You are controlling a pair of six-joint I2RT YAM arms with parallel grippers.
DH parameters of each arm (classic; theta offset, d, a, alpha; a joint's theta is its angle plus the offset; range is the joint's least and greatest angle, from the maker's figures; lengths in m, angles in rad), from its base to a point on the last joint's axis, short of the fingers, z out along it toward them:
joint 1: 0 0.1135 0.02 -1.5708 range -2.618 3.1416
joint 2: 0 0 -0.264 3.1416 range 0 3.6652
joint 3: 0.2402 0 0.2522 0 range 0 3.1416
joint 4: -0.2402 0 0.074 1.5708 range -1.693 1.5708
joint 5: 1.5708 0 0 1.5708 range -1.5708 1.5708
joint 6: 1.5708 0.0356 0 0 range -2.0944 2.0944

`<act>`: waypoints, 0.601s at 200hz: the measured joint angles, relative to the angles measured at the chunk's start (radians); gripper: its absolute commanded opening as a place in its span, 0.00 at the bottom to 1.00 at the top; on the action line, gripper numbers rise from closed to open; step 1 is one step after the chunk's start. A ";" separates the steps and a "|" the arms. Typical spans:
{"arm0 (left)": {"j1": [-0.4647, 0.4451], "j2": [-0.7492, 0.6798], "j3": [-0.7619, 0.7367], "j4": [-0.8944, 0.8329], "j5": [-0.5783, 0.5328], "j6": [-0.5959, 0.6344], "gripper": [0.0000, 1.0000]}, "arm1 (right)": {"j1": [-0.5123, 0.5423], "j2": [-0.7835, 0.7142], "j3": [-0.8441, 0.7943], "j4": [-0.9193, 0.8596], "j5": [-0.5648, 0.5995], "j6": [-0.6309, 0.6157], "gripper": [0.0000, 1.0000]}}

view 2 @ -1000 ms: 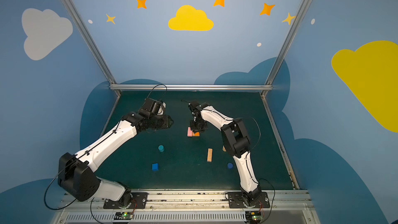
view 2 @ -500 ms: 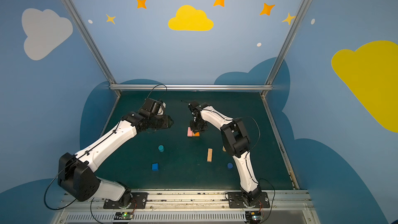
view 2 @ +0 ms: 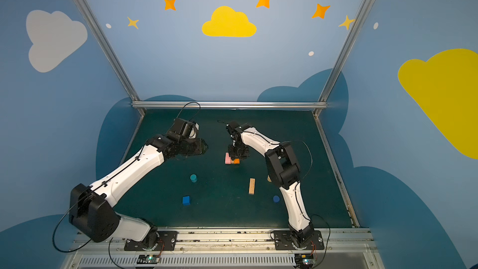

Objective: Build the wood block tower
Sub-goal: 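Lower the orange block onto the wooden blocks next to the pink block, then open and raise the right gripper while the left gripper approaches the blocks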

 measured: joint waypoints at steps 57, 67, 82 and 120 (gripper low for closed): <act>0.002 0.000 0.000 0.000 0.000 -0.004 0.49 | 0.000 0.000 0.000 -0.006 0.005 0.001 0.44; 0.002 0.000 0.000 0.000 0.000 -0.004 0.49 | 0.000 -0.002 0.000 -0.009 0.006 0.001 0.44; 0.002 0.000 0.000 0.000 0.000 -0.006 0.49 | 0.000 -0.009 -0.001 -0.012 0.012 0.000 0.44; 0.002 0.002 0.000 0.008 0.022 -0.016 0.50 | -0.001 -0.078 -0.023 -0.008 0.018 -0.003 0.44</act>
